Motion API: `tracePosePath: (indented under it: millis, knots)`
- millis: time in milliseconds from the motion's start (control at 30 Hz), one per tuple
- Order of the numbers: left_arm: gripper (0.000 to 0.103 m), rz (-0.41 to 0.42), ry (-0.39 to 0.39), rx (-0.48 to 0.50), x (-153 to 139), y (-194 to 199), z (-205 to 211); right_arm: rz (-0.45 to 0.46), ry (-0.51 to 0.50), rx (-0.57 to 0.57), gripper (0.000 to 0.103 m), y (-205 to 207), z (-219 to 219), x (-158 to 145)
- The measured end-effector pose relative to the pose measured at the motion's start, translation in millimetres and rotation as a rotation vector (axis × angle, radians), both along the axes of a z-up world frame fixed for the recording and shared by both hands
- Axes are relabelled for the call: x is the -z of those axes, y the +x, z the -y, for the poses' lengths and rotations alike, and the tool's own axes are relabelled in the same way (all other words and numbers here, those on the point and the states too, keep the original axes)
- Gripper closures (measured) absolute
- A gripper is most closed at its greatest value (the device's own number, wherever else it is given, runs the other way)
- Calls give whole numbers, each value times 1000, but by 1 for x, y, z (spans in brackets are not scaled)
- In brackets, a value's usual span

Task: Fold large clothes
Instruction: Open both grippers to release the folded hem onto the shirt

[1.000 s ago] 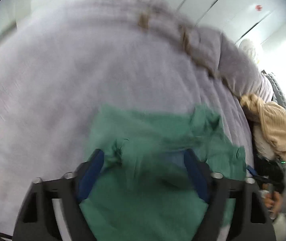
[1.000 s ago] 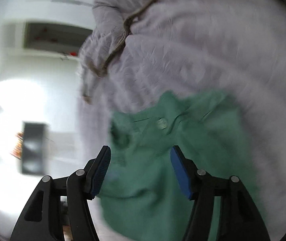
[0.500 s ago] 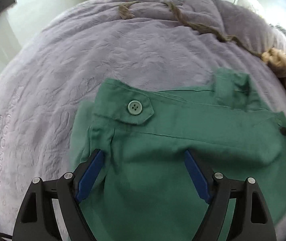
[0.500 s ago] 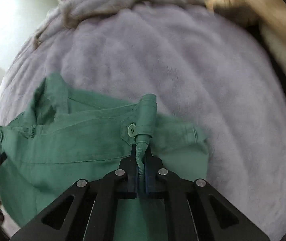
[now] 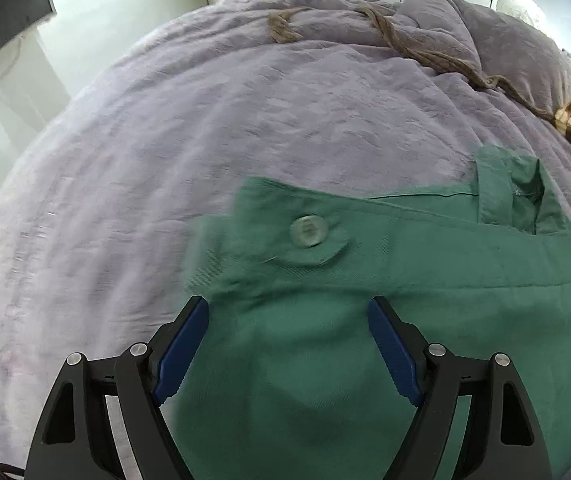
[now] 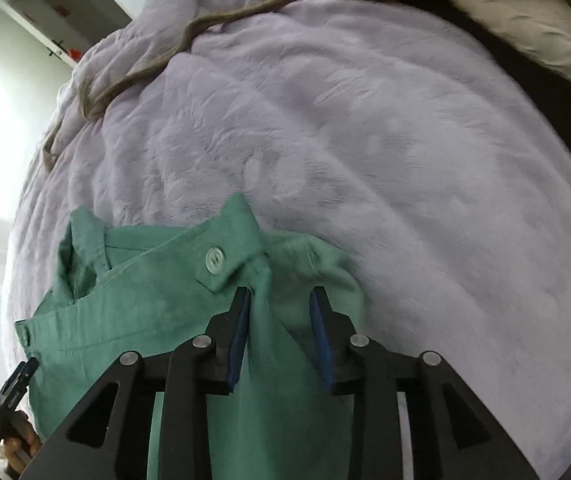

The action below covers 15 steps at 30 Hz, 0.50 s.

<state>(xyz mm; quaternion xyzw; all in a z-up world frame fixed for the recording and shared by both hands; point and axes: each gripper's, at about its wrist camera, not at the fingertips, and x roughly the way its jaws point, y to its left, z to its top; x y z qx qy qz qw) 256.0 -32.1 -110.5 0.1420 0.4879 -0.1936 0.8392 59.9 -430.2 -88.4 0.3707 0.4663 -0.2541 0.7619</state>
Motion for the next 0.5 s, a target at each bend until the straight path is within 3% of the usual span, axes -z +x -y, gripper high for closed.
tracePosePath:
  millis: [100,233,367,467,500]
  knots:
    - [20,-19,-21,-10,-17,-5,-26,50,5,-15,70,-24,-19,-22]
    - [20,-82,-54,-20,-28,-22,-55,97,96,-105,70,-48,-67,-30]
    - [20,-129,-35,29,-16,-51,-57,41,121,-202,70,-63,-116,-15]
    - [20,-167,-2,18,8,-64,-60,-40,69,-164,79,-86,-117,7]
    - [20,-176,-8,11,15,-66,-65,-51,58,-146,88,-93,-113,10]
